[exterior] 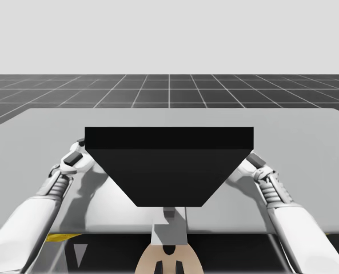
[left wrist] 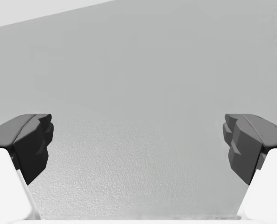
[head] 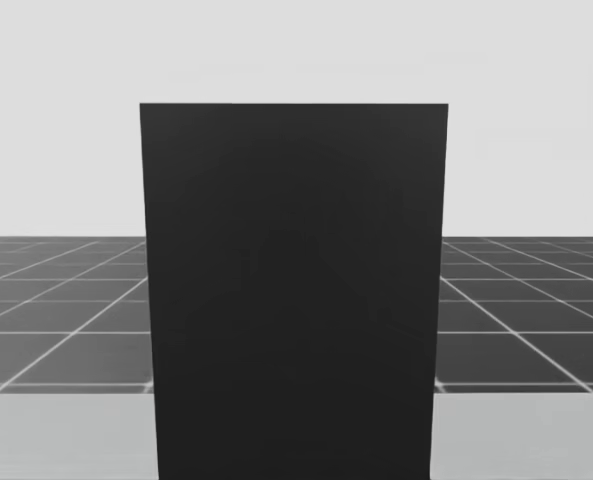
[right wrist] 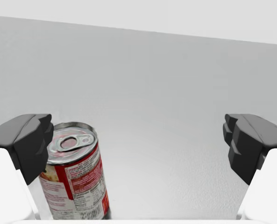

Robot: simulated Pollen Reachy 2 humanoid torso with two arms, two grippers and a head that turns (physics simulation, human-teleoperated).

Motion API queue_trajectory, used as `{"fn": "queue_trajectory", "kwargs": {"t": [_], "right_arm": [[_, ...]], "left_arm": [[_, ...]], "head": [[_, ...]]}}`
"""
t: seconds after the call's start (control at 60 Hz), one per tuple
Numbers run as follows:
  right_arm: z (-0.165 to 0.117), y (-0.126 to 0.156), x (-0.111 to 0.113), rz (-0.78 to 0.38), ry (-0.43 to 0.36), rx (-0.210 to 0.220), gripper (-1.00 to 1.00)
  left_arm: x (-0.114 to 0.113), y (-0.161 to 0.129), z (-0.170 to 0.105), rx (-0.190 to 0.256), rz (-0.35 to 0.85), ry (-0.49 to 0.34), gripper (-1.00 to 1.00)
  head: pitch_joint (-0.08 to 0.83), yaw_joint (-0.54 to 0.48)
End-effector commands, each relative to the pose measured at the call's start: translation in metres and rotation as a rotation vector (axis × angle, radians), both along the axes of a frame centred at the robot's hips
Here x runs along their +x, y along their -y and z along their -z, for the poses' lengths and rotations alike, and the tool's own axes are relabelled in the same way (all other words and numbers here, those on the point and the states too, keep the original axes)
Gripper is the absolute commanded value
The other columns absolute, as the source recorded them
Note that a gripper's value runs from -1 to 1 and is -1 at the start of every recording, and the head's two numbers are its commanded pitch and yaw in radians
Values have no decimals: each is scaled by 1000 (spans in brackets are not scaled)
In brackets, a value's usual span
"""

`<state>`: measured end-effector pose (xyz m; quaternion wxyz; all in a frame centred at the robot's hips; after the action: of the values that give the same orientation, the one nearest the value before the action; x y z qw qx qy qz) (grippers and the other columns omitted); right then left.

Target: Reach around the screen and pick up the object behind it.

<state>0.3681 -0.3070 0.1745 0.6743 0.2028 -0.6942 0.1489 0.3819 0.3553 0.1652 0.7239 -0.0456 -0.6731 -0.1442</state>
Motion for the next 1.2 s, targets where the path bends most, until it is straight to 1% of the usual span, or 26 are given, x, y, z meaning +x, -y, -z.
{"fn": "queue_trajectory", "kwargs": {"t": [0.017, 0.033, 0.05, 0.1, 0.133, 0.167, 0.183, 0.217, 0.233, 0.25, 0.283, 0.3, 0.317, 0.35, 0.467, 0.533, 0.667, 0.75, 0.85, 0.883, 0.917, 0.95, 1.083, 1.133, 1.183, 1.2], "right_arm": [[15, -19, -18, -243, -7, -7, -1000], [15, -21, -20, -260, -4, -10, -1000], [16, -26, -24, -308, -5, -9, -1000], [17, -31, -27, -337, 7, -12, -1000], [19, -37, -30, -379, 4, -10, -1000], [20, -39, -32, -395, 12, -20, -1000], [23, -44, -34, -415, 25, -31, -1000], [24, -46, -36, -431, 27, -34, -1000], [25, -48, -37, -451, 23, -33, -1000], [26, -50, -39, -454, 30, -43, -1000], [28, -52, -40, -454, 44, -48, -1000], [29, -53, -41, -454, 46, -54, -1000], [29, -53, -41, -439, 42, -63, -1000], [29, -52, -41, -419, 51, -70, -1000], [29, -43, -42, -316, 75, -66, -1000], [28, -36, -42, -274, 95, -63, -1000], [25, -29, -48, -211, 132, -68, -1000], [25, -28, -46, -195, 121, -57, -1000], [29, -25, -33, -163, 102, -45, -1000], [30, -24, -27, -162, 80, -21, -1000], [30, -24, -24, -156, 85, -26, -1000], [31, -23, -18, -158, 69, -13, -1000], [38, -25, 1, -152, 47, -25, -1000], [41, -29, 8, -172, 35, -11, -1000], [46, -34, 16, -186, 29, -30, -1000], [47, -35, 17, -191, 24, -29, -1000]], "left_arm": [[-31, -4, 10, 39, 244, -79, -1000], [-33, -4, 10, 42, 260, -81, -1000], [-39, -2, 12, 48, 319, -89, -1000], [-45, 1, 13, 69, 374, -88, -1000], [-52, 5, 13, 73, 441, -93, -1000], [-56, 8, 14, 81, 490, -99, -1000], [-62, 13, 13, 98, 545, -94, -1000], [-66, 17, 13, 99, 581, -94, -1000], [-71, 21, 12, 107, 630, -97, -1000], [-75, 25, 11, 121, 675, -91, -1000], [-79, 30, 9, 124, 714, -95, -1000], [-83, 35, 7, 134, 752, -94, -1000], [-86, 39, 6, 157, 776, -88, -1000], [-90, 45, 3, 181, 802, -82, -1000], [-96, 64, -2, 219, 885, -75, -1000], [-94, 69, -1, 232, 892, -75, -1000], [-85, 72, 9, 227, 886, -91, -1000], [-81, 73, 13, 219, 883, -95, -1000], [-79, 74, 16, 220, 883, -99, -1000], [-79, 74, 17, 220, 883, -100, -1000], [-78, 74, 17, 221, 883, -100, -1000], [-78, 74, 18, 219, 884, -101, -1000], [-77, 74, 20, 215, 883, -103, -1000], [-77, 75, 21, 218, 883, -105, -1000], [-77, 75, 21, 218, 883, -105, -1000], [-77, 75, 21, 218, 883, -106, -1000]], "head": [[-7, -6], [-6, -6], [-3, -6], [0, -6], [5, -6], [8, -7], [10, -9], [12, -11], [15, -13], [17, -15], [21, -17], [24, -19], [26, -21], [30, -23], [47, -49], [54, -75], [68, -114], [77, -126], [85, -138], [89, -144], [92, -148], [97, -153], [107, -162], [110, -160], [112, -158], [112, -158]]}}
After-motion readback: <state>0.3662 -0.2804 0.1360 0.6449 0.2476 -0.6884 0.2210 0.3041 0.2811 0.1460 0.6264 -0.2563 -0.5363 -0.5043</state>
